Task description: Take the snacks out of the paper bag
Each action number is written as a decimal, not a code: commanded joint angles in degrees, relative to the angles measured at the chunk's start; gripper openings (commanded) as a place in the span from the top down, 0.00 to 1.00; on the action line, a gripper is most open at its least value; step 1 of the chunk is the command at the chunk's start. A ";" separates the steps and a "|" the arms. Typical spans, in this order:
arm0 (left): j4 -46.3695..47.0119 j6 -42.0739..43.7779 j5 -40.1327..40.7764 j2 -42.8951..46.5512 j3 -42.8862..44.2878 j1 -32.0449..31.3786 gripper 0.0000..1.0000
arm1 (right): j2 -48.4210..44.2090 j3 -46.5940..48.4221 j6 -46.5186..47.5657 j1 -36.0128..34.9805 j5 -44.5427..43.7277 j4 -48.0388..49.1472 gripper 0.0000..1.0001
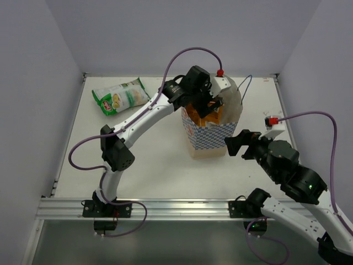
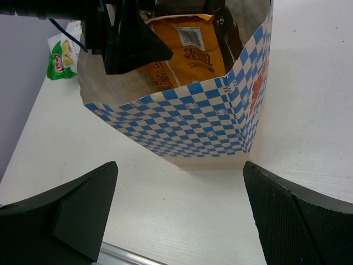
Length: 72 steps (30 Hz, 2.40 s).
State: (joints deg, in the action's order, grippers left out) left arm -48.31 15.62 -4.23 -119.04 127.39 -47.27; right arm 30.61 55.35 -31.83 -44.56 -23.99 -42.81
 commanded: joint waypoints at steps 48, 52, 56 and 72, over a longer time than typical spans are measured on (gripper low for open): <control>-4.25 -2.26 -5.88 6.20 -0.56 -0.11 0.09 | 27.31 27.09 2.39 27.42 11.86 -0.70 0.01; -5.21 -0.68 -6.14 3.12 0.57 -0.11 0.09 | 27.66 27.35 2.48 27.50 12.47 -0.70 0.01; -5.12 -0.15 -6.14 1.36 0.49 0.07 0.09 | 27.40 27.35 2.83 27.50 11.86 -0.70 0.01; 3.48 1.87 1.32 0.03 1.98 0.42 0.08 | 23.97 21.91 4.24 27.59 13.79 0.09 0.01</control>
State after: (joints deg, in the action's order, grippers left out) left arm -49.39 15.73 -6.59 -121.89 127.81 -47.22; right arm 56.51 78.22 -28.77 -17.19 -11.90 -44.12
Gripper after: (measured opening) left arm 0.914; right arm 0.990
